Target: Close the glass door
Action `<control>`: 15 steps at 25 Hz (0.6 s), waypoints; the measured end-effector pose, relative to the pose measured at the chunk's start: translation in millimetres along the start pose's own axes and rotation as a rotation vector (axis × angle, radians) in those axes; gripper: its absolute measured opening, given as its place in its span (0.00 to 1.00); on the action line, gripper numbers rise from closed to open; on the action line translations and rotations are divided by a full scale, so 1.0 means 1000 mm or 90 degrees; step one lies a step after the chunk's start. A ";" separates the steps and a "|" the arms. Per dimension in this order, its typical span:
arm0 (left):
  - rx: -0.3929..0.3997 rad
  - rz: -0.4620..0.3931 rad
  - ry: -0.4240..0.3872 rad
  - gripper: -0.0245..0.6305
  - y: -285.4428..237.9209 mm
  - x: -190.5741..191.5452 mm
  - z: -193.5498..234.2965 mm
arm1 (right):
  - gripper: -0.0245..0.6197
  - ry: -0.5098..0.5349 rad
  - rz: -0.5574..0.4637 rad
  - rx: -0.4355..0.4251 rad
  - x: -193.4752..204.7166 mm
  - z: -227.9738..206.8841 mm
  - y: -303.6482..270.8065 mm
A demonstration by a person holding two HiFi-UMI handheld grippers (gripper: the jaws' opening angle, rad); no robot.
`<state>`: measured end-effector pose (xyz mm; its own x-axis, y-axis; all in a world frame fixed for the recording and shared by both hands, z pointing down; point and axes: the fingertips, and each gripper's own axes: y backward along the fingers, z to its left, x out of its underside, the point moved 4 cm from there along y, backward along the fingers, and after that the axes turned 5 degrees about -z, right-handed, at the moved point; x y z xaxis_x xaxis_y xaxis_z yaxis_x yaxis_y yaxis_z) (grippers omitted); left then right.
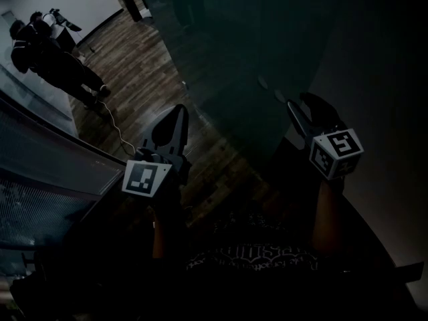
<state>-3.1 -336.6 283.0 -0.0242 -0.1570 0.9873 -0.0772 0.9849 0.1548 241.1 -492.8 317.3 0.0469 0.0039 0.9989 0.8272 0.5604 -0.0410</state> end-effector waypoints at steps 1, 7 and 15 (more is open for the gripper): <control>-0.003 0.002 -0.001 0.04 0.001 0.000 0.000 | 0.30 0.002 0.001 -0.003 0.000 0.000 -0.001; -0.025 0.003 -0.006 0.04 0.015 -0.006 0.001 | 0.30 0.003 -0.004 -0.037 -0.005 0.012 -0.004; -0.046 -0.004 -0.016 0.04 0.087 -0.012 0.010 | 0.30 0.007 -0.015 -0.047 0.002 0.068 0.012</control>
<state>-19.6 -249.8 284.7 -0.0489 -0.1642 0.9852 -0.0058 0.9864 0.1641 212.9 -429.9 320.0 0.0325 -0.0179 0.9993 0.8672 0.4976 -0.0192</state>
